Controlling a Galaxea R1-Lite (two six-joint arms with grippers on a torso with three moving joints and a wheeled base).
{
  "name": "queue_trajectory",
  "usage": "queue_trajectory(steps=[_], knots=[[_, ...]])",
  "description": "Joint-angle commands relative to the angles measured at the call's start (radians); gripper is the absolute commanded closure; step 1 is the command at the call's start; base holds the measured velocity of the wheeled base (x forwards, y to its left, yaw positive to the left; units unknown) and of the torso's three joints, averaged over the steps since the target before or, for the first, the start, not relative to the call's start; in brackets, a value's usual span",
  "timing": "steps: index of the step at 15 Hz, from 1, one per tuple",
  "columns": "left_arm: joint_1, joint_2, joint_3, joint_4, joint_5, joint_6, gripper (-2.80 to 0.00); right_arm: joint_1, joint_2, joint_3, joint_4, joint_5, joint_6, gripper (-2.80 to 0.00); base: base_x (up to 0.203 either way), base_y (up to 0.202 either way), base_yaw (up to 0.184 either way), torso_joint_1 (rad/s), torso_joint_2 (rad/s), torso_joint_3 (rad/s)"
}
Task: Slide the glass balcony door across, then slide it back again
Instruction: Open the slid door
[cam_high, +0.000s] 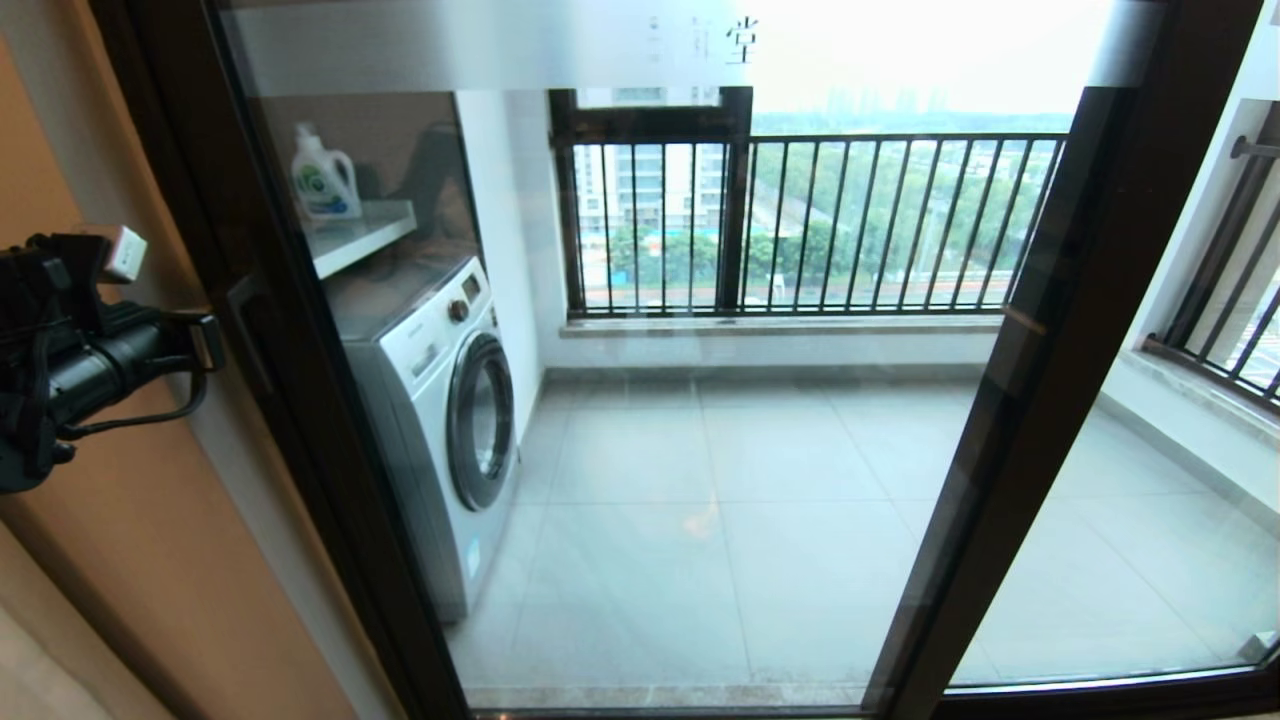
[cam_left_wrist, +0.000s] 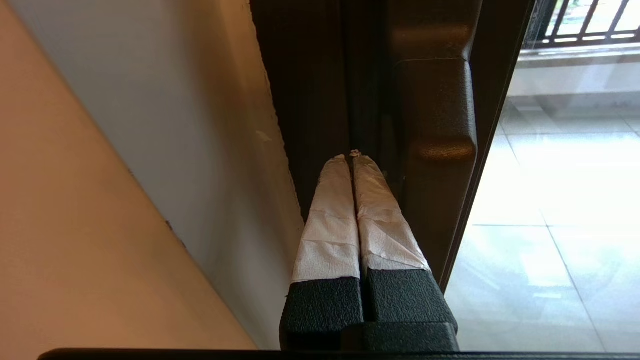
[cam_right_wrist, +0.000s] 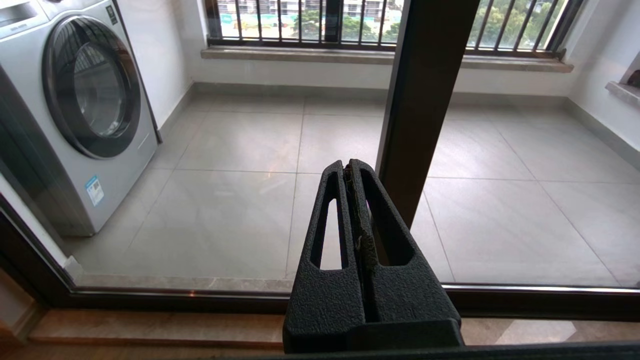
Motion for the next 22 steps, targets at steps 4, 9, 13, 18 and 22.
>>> queue_trajectory(steps=[4, 9, 13, 18, 22], knots=[[-0.024, -0.016, 0.005, -0.006, -0.001, -0.004, 0.00, 0.000, -0.002, 0.003, 0.000, 0.001, -0.001, 0.00, 0.000, 0.000, 0.000, 0.000, 0.00, 0.000], [-0.052, -0.036, 0.014, -0.004, -0.001, -0.006, 0.00, 0.000, -0.002, 0.003, 0.000, 0.001, -0.001, 0.00, 0.000, 0.000, 0.000, 0.000, 0.00, 0.000], [-0.066, -0.038, 0.028, -0.006, -0.002, -0.009, 0.00, 0.000, -0.002, 0.003, 0.000, 0.001, -0.001, 0.00, 0.000, 0.000, 0.000, 0.000, 0.00, 0.000], [-0.107, -0.051, 0.057, -0.010, 0.013, -0.015, 0.00, 0.000, -0.002, 0.003, 0.000, 0.001, -0.001, 0.00, 0.000, 0.000, 0.000, 0.000, 0.00, 0.000], [-0.131, -0.052, 0.055, -0.010, 0.033, -0.015, 0.00, 0.000, -0.002, 0.003, 0.000, 0.001, -0.001, 0.00, 0.000, 0.000, 0.000, 0.000, 0.00, 0.000]])
